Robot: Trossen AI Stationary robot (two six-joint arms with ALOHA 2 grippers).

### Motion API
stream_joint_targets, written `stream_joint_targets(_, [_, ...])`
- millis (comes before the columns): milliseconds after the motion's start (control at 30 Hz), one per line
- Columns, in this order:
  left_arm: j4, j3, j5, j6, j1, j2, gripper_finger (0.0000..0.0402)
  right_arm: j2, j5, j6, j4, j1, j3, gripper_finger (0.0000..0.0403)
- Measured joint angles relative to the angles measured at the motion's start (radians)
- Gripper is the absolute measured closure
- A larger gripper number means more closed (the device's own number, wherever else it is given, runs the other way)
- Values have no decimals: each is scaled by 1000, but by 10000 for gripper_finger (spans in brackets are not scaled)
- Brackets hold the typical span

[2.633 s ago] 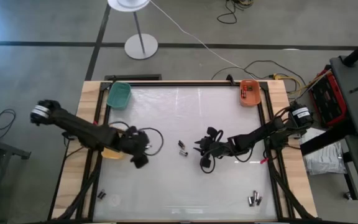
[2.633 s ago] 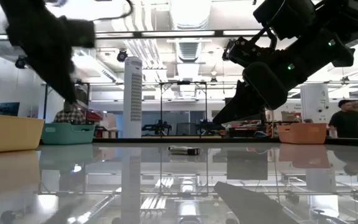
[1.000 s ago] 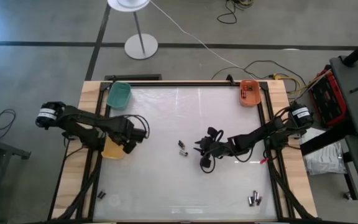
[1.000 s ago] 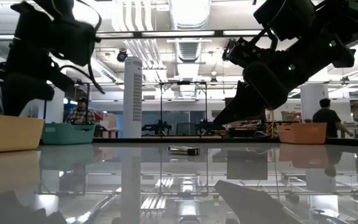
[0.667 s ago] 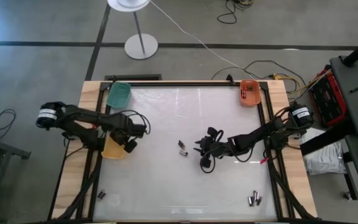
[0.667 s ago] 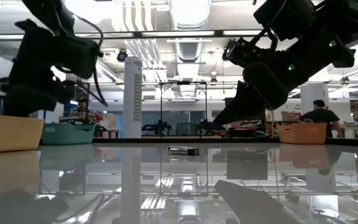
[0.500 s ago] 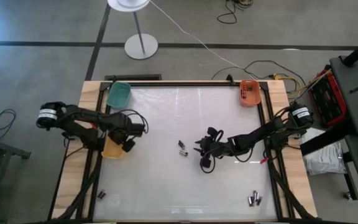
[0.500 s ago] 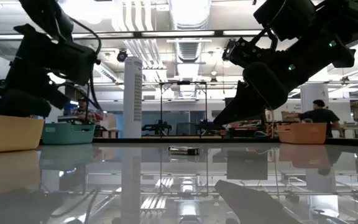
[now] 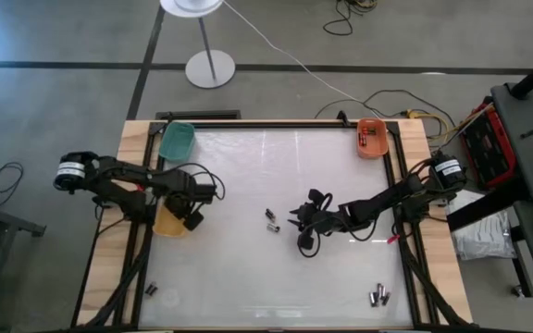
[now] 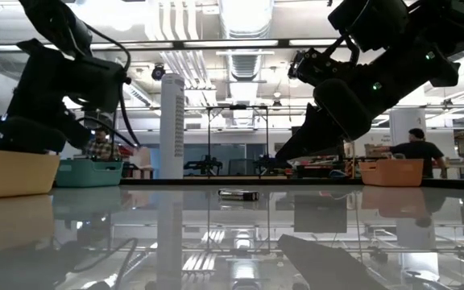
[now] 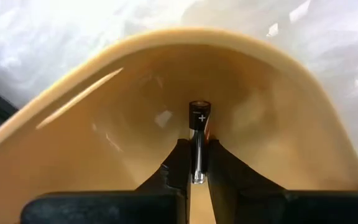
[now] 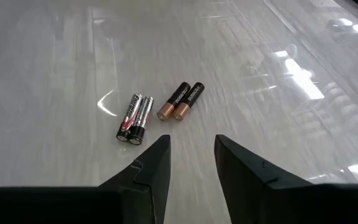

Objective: Sort batteries
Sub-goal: Put the silver battery into the yellow bin

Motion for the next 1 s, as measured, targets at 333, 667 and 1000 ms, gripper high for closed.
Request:
stream_joint_targets(333, [9,-1,-1,67,0,0,385,-2,0,0,0,0,0,266])
stream_joint_targets(667, [9,-1,-2,46,0,0,364,-27,0,-26,-5,0,2,252])
stream_joint_targets(1000, [-38,57,-12,50,0,1,302,-163,-24,-87,-85,0,2,235])
